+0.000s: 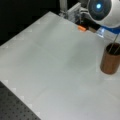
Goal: Flower insertion into a vase
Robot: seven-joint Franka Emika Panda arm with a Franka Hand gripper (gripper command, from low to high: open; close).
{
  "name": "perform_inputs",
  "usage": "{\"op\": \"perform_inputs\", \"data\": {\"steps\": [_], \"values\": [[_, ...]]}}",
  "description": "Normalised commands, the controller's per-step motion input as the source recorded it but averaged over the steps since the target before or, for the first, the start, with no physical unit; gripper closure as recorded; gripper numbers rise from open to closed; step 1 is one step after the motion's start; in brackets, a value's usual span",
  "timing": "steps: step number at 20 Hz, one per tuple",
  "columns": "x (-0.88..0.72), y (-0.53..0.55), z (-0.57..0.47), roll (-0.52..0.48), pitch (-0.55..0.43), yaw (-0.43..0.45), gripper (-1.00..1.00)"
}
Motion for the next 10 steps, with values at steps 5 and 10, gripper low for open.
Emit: {"op": "perform_inputs", "data": {"steps": [5, 10], "values": [[0.34, 0.03, -0.07, -0.107, 0.136, 0.009, 1.0], [0.36, 0.09, -0.05, -0.108, 0.153, 0.006, 1.0]]}}
